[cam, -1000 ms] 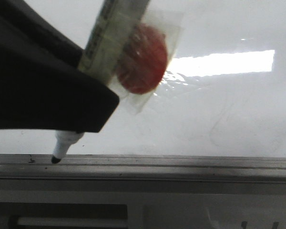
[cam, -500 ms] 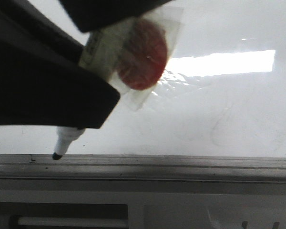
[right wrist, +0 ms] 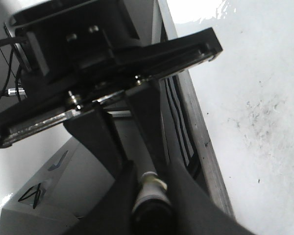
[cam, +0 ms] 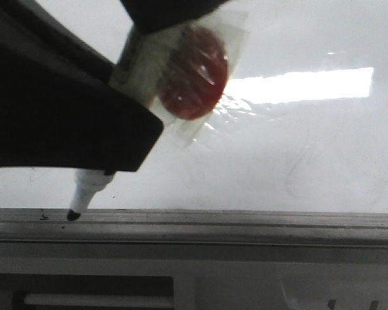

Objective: Write number 8 on whiteboard

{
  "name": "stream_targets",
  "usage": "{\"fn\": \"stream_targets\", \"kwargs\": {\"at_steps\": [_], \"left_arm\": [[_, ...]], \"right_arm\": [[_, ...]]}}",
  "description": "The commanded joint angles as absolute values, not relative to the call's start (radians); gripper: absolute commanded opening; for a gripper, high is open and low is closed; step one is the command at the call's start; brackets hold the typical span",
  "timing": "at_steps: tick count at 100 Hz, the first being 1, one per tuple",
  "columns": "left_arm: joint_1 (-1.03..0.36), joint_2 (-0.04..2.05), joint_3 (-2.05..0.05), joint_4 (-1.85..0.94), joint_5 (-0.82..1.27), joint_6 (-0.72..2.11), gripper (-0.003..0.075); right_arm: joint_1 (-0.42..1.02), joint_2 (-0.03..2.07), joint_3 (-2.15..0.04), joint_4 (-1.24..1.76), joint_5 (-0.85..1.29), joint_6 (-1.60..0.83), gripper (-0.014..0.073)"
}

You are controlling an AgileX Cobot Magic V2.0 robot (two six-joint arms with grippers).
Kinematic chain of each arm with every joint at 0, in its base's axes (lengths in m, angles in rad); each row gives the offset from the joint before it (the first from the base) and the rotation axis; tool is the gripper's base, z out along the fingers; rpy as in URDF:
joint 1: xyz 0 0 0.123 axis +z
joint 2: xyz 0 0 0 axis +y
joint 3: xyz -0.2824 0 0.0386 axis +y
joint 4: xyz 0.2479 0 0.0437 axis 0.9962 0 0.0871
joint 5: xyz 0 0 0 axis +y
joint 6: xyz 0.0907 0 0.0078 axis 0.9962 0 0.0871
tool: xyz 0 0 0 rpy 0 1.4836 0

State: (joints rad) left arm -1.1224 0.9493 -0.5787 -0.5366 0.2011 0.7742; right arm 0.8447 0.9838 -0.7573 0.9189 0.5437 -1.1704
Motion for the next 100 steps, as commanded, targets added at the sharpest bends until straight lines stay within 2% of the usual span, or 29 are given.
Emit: {"fn": "stream_targets", "kwargs": {"at_steps": [1, 16, 23, 26, 33, 37, 40, 42, 47, 50, 65, 82, 92, 100], "left_arm": [[-1.13, 0.936, -0.614, -0.529, 0.108, 0.793, -0.002], [-1.13, 0.936, -0.614, -0.54, 0.071, 0.793, -0.0018], [-1.13, 0.936, -0.614, -0.556, 0.044, 0.793, 0.0031], [-1.13, 0.936, -0.614, -0.567, 0.031, 0.793, 0.0074], [-1.13, 0.934, -0.614, -0.579, 0.007, 0.793, 0.0232], [-1.13, 0.934, -0.614, -0.603, -0.007, 0.793, 0.0365], [-1.13, 0.934, -0.614, -0.618, -0.019, 0.793, 0.0419], [-1.13, 0.925, -0.614, -0.627, -0.029, 0.793, 0.0482], [-1.13, 0.908, -0.614, -0.639, -0.047, 0.793, 0.0559], [-1.13, 0.895, -0.614, -0.651, -0.057, 0.793, 0.0573], [-1.115, 0.778, -0.614, -0.679, -0.072, 0.793, 0.051], [-1.036, 0.564, -0.577, -0.7, -0.027, 0.793, 0.0423], [-0.976, 0.443, -0.523, -0.729, 0.0, 0.793, 0.0326], [-0.93, 0.362, -0.468, -0.773, 0.0, 0.793, 0.0206]], "right_arm": [[0.848, 0.965, -0.794, 0.956, 0.5, -1.164, -0.0054], [0.848, 0.928, -0.794, 0.918, 0.408, -1.164, -0.0054], [0.848, 0.91, -0.794, 0.904, 0.379, -1.164, -0.0054], [0.848, 0.906, -0.794, 0.904, 0.37, -1.164, -0.0054], [0.848, 0.893, -0.794, 0.902, 0.356, -1.164, -0.0054], [0.848, 0.889, -0.792, 0.895, 0.349, -1.164, -0.0054], [0.848, 0.884, -0.79, 0.883, 0.346, -1.164, -0.0054], [0.848, 0.881, -0.789, 0.871, 0.343, -1.164, -0.0054], [0.845, 0.871, -0.784, 0.842, 0.342, -1.164, -0.0054], [0.843, 0.864, -0.78, 0.829, 0.342, -1.164, -0.0053], [0.817, 0.797, -0.761, 0.814, 0.327, -1.164, -0.0053], [0.772, 0.658, -0.726, 0.779, 0.277, -1.162, -0.005], [0.734, 0.578, -0.684, 0.734, 0.21, -1.162, -0.0042], [0.694, 0.545, -0.643, 0.722, 0.143, -1.162, -0.0042]]}}
